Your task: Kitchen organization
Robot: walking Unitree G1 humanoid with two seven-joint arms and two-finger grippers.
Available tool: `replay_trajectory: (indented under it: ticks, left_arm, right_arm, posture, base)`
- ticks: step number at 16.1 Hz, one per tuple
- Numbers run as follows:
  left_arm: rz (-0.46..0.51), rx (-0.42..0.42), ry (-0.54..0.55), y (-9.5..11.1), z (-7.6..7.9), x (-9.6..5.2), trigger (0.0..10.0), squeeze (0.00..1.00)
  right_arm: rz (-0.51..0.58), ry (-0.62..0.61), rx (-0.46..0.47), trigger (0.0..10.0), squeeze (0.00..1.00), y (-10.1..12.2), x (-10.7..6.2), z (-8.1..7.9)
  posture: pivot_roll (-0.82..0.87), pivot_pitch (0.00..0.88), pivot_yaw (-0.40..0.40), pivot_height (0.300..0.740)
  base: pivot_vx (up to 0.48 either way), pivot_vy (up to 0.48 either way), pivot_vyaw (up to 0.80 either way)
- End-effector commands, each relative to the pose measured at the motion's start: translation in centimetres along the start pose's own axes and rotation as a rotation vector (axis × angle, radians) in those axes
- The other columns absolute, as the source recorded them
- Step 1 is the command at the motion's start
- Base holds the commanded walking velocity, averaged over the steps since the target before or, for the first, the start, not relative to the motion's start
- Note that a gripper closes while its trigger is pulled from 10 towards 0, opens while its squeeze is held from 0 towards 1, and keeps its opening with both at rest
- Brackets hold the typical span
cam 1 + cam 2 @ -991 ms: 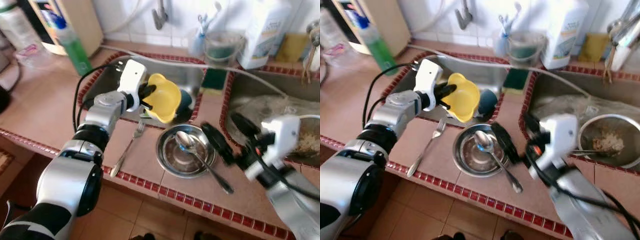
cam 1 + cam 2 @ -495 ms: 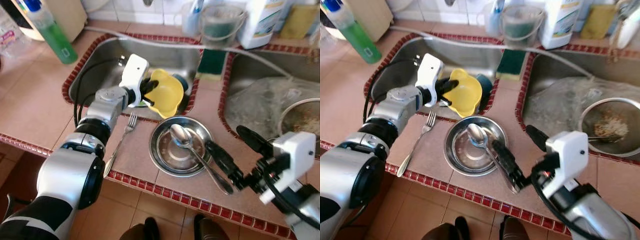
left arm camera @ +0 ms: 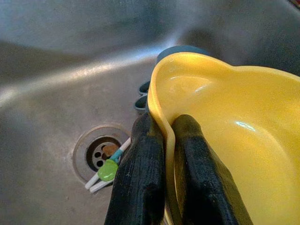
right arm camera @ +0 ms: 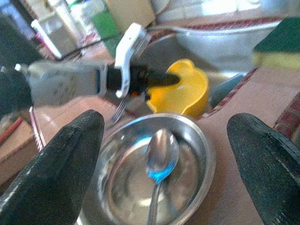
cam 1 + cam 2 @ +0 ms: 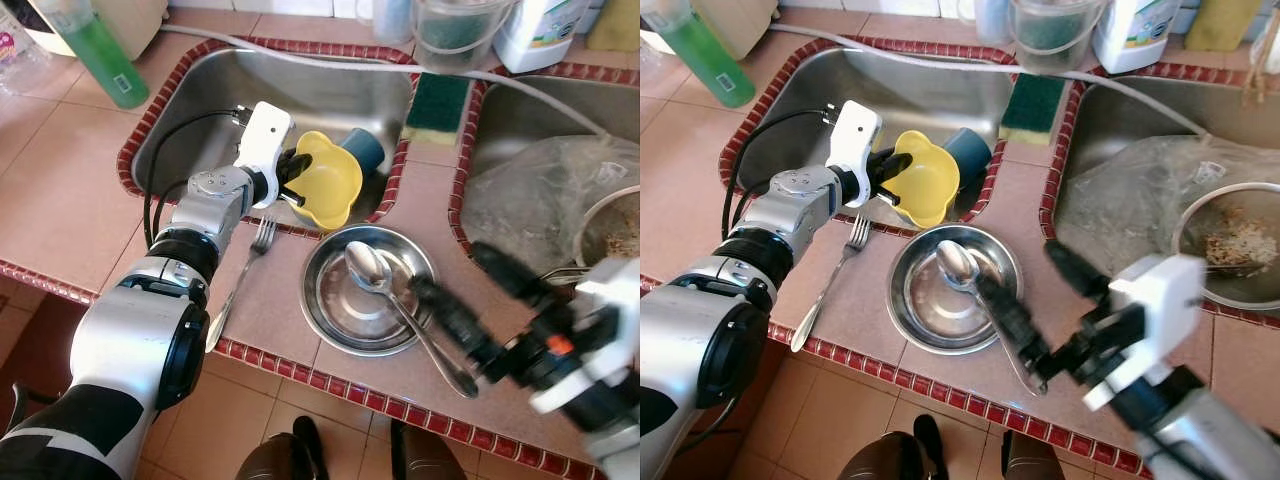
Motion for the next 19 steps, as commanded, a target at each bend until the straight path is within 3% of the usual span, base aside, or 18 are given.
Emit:
replay_trajectory:
  ticks: [1, 3, 6, 10, 14, 19]
  left_arm:
    - [-0.012, 0.004, 0.018, -0.2, -0.5, -0.2, 10.0, 0.0]
    - [-0.014, 0.004, 0.017, -0.3, -0.5, -0.2, 10.0, 0.0]
    - [-0.013, -0.004, 0.001, -0.5, 0.0, -0.1, 10.0, 0.0]
    - [-0.011, -0.003, 0.003, -0.5, -0.1, -0.1, 10.0, 0.0]
    - [-0.012, -0.006, 0.016, -0.5, -0.5, -0.3, 10.0, 0.0]
    - [-0.01, -0.006, 0.011, -0.4, -0.4, -0.2, 10.0, 0.0]
  right_arm:
    - [0.027, 0.014, 0.012, 10.0, 0.0, 0.7, -0.3, -0.4]
    - [0.04, -0.006, 0.029, 10.0, 0.0, 1.4, -0.4, 0.2]
    - [-0.058, -0.042, 0.007, 10.0, 0.0, 2.2, -1.0, 2.3]
    - [-0.144, -0.009, 0.019, 10.0, 0.0, 3.0, -1.2, 3.0]
    - [-0.135, 0.05, 0.058, 10.0, 0.0, 4.2, -0.9, 2.9]
    - [-0.152, 0.028, 0.056, 10.0, 0.0, 5.5, 0.1, 5.4]
  posture:
    - [-0.37, 0.356, 0.188, 0.74]
    - [-0.38, 0.357, 0.188, 0.74]
    - [-0.39, 0.371, 0.181, 0.74]
    - [-0.38, 0.375, 0.173, 0.74]
    - [-0.38, 0.378, 0.175, 0.74]
    - [-0.38, 0.375, 0.176, 0.74]
  base:
    - [0.0, 0.0, 0.0]
    - [0.0, 0.0, 0.0]
    - [0.0, 0.0, 0.0]
    - [0.0, 0.0, 0.0]
    - [0.0, 0.0, 0.0]
    - [0.0, 0.0, 0.0]
Point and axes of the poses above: a point about 5 cm out from each wrist's last joint towards the gripper, its own x axis pointing out of the wrist towards the gripper, its own y axis along the axis of the wrist's last joint, z = x × y, the point moved 1 cm from there along x, pointing out of the wrist towards the gripper, and after that the axes turned 7 degrees about x, right-handed, at the moved point
